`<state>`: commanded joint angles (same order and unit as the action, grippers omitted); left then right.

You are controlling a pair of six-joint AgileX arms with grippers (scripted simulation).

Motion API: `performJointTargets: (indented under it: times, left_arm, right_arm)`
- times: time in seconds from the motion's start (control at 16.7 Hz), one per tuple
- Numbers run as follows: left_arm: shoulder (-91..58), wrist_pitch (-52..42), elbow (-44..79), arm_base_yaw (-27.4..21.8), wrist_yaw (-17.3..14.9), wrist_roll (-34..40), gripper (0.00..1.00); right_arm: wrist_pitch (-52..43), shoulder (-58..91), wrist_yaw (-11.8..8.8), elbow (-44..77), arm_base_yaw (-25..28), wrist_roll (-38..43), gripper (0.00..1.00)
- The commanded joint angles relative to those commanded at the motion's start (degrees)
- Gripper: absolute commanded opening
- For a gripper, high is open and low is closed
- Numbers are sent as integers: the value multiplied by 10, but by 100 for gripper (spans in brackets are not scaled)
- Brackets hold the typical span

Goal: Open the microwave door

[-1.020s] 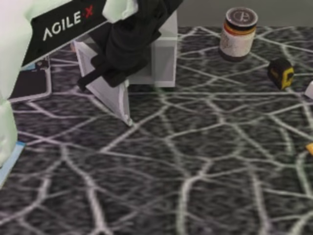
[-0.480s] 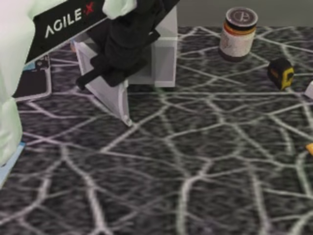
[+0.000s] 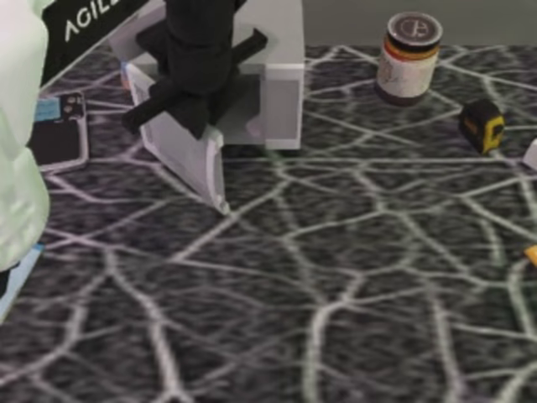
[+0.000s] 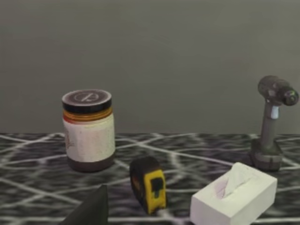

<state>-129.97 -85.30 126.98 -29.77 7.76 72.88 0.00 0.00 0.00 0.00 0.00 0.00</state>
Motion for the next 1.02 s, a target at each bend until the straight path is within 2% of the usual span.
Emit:
performJointTargets:
  times: [0.18,0.36,0.72,1.02]
  left_arm:
    - [-14,-34,42,13,-45,-14,0]
    - [-24,-57,67,23,-75,-24,0]
    - [-28,-58,69,22,-79,-25,0]
    - [-14,-14,11,25,-80,-26,0]
  right_arm:
    - [0,0,0,0,0,0,100]
    - [0,0,0,0,0,0,100]
    - [0,0,0,0,0,0,100]
    - [0,0,0,0,0,0,100]
